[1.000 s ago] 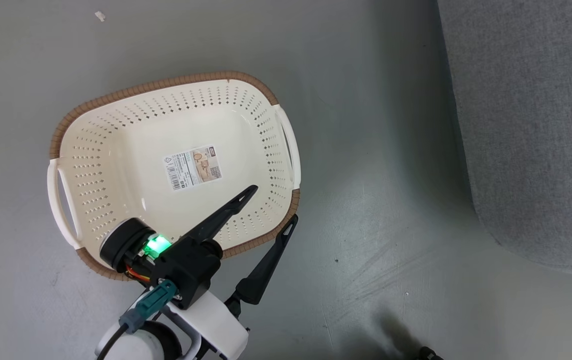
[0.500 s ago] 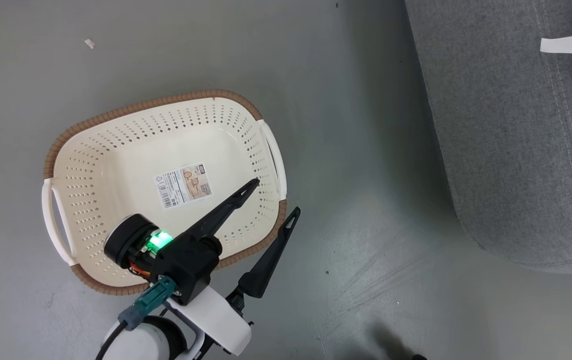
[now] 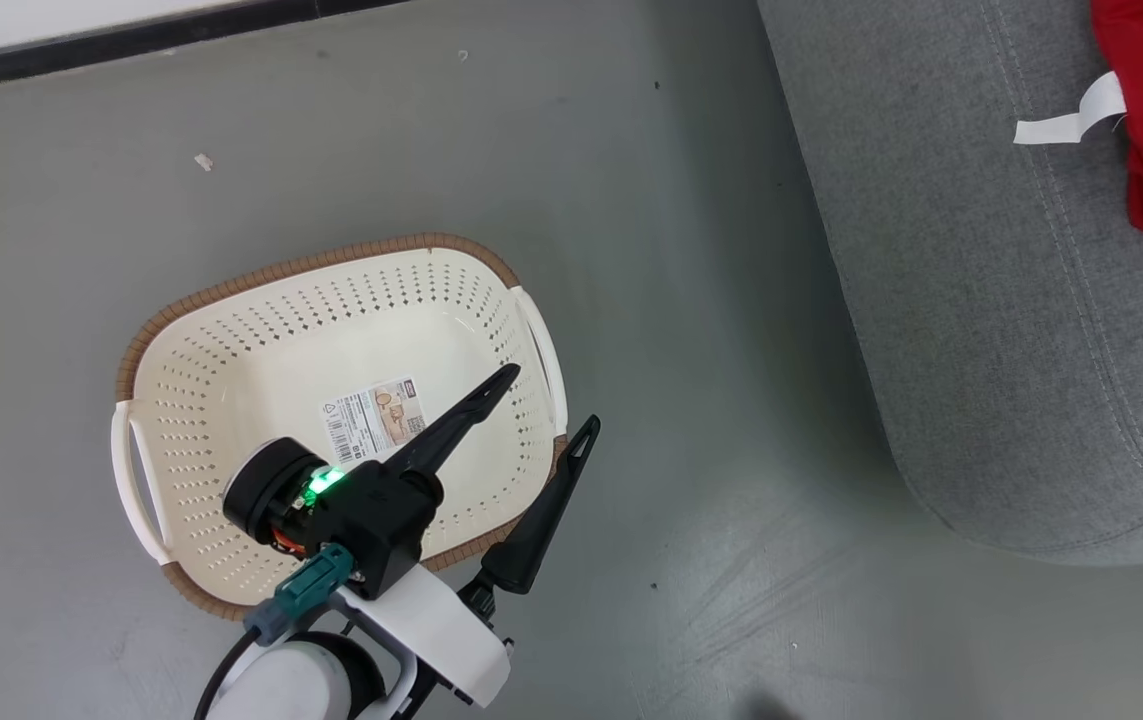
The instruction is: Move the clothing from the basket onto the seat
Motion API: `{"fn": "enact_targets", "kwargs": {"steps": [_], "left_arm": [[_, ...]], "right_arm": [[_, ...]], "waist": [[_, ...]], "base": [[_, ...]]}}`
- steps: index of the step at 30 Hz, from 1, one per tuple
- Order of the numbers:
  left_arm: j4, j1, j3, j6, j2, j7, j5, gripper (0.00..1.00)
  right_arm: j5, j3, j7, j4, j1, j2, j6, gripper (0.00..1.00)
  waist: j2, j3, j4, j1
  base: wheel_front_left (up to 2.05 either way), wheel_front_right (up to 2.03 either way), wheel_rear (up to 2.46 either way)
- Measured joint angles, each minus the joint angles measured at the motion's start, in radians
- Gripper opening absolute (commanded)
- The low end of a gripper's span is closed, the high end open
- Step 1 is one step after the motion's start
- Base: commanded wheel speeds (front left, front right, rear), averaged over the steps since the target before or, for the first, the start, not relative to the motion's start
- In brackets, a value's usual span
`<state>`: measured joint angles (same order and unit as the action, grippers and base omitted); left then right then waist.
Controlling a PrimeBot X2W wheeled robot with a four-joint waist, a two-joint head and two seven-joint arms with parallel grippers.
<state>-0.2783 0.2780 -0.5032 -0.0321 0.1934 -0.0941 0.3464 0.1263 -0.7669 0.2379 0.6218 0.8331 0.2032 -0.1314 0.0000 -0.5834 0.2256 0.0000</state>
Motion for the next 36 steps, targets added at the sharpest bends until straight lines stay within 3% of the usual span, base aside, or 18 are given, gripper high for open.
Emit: {"fn": "enact_targets", "kwargs": {"steps": [7, 15, 27, 36], "left_arm": [[0.022, -0.004, 0.003, 0.000, -0.014, 0.025, 0.024, 1.00], [0.068, -0.043, 0.035, 0.023, -0.035, 0.062, 0.042, 1.00], [0.156, -0.103, 0.153, 0.092, -0.043, 0.176, 0.060, 1.00], [0.241, -0.156, 0.253, 0.145, -0.060, 0.261, 0.100, 1.00]], "right_arm": [[0.005, 0.081, 0.009, 0.002, -0.104, -0.084, 0.000, 1.00], [0.007, 0.257, 0.010, -0.043, -0.150, -0.154, 0.000, 1.00], [-0.015, 0.485, 0.010, -0.154, -0.217, -0.156, 0.000, 1.00], [-0.029, 0.567, 0.010, -0.178, -0.266, -0.154, 0.000, 1.00]], "waist": [[0.0000, 0.047, -0.005, 0.0000], [0.0000, 0.102, -0.020, 0.0000], [0.0000, 0.189, -0.072, 0.0000], [0.0000, 0.260, -0.127, 0.0000]], "base": [[0.00, 0.00, 0.00], [0.00, 0.00, 0.00], [0.00, 0.00, 0.00], [0.00, 0.00, 0.00]]}}
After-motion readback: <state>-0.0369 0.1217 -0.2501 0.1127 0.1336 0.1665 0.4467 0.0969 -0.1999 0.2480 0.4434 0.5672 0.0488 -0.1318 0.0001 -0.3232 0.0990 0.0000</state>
